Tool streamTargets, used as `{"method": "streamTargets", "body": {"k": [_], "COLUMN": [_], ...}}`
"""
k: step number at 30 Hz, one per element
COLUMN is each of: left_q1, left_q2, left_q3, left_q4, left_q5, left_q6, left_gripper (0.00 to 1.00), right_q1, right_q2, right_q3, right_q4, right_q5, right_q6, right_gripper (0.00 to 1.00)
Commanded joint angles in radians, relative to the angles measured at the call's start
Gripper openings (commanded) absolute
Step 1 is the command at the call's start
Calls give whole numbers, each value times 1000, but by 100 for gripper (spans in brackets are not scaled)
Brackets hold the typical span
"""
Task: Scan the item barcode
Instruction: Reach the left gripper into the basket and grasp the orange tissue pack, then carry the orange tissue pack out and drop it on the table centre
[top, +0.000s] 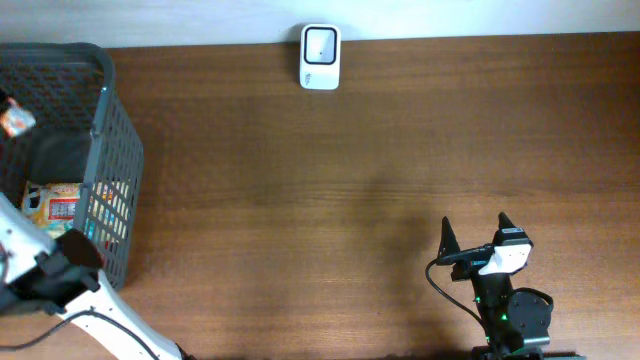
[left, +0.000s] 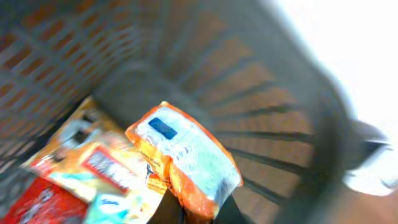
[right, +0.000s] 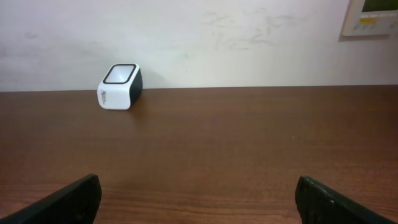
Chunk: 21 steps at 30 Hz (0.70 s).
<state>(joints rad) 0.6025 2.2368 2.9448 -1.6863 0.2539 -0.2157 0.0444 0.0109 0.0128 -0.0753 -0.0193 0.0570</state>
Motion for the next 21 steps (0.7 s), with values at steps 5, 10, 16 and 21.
{"method": "streamTargets", "body": {"k": [5,10,16,21], "left_q1": [-216,-638,-1007,-1205], "left_q2": [-249,-223,-71,132], "left_q3": [105,-18,-376,-609], "left_q4": [-2,-2,146,528], "left_q5": [369,124,-217,-231], "left_q6": [20,15,-431,-454], "left_gripper": [0,0,0,0], "right_q1": [-5,-5,-5,-5], "right_q2": [-8,-8,-8,-4], "right_q3": [-7,-7,-7,-7], "right_q4": [-3,-3,-3,-3], "right_q5": [-2,-2,-2,-2], "right_q6": [11,11,11,11], "right_gripper": [99,99,99,99]}}
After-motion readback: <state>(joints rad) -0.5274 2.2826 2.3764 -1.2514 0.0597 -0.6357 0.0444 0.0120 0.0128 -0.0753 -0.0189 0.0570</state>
